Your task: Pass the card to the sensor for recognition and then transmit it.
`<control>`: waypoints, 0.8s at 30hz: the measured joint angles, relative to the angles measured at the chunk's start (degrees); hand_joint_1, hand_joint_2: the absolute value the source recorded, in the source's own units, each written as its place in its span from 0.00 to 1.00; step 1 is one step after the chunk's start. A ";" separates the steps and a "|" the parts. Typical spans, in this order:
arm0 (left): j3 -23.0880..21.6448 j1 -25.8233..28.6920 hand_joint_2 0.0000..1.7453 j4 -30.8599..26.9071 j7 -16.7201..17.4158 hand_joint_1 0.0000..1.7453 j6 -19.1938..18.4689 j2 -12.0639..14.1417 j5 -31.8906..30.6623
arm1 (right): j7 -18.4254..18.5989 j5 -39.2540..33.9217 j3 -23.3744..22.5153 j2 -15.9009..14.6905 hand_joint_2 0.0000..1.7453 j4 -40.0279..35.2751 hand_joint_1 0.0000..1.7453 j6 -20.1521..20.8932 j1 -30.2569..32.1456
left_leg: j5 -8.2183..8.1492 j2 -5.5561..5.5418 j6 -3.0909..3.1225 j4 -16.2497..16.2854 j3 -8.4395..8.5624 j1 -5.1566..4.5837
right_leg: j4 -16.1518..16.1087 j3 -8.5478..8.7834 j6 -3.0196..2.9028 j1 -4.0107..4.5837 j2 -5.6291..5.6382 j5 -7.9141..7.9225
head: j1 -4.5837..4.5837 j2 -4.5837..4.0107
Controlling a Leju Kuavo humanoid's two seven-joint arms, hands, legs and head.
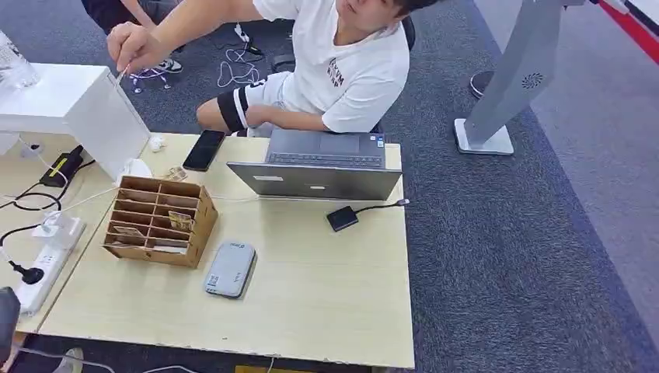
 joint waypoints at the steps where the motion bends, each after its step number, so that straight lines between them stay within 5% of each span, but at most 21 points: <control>1: -0.87 -0.59 1.00 0.09 0.63 0.00 0.61 0.74 -1.65 | 0.02 0.07 0.13 0.11 0.00 0.00 0.00 0.02 -0.04 | 0.00 0.00 0.00 0.00 0.00 0.00 | 0.00 -0.01 0.01 0.00 0.01 0.01 | 0.02 0.00; 24: -20.21 -19.20 1.00 16.41 15.47 0.00 8.65 15.36 -34.87 | 1.77 4.11 4.85 0.83 0.00 0.00 0.00 2.27 -1.01 | 0.26 0.01 0.00 0.00 -0.15 0.00 | 0.01 -0.20 0.03 -0.01 0.03 0.25 | 0.00 0.00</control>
